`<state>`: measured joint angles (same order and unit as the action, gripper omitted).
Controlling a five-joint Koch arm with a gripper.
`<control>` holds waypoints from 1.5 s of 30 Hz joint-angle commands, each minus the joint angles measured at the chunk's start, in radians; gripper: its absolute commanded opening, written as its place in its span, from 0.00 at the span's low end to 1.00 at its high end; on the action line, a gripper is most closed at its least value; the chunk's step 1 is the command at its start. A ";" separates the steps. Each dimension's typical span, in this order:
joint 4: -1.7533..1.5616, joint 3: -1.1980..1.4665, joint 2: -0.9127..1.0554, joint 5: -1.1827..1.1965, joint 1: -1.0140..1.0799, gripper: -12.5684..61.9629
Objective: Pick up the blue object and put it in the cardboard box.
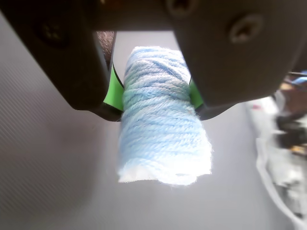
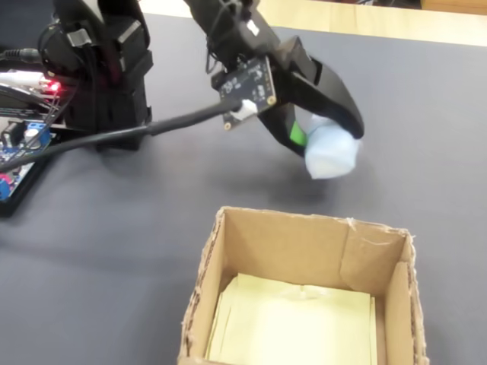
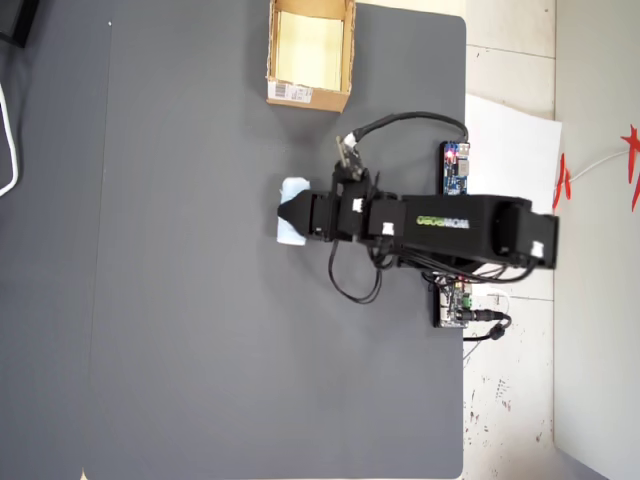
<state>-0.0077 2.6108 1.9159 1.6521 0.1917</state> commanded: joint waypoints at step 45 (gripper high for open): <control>-0.209 -0.362 -0.132 -0.241 0.681 0.56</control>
<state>-0.1749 2.3501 1.7794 1.4097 0.8744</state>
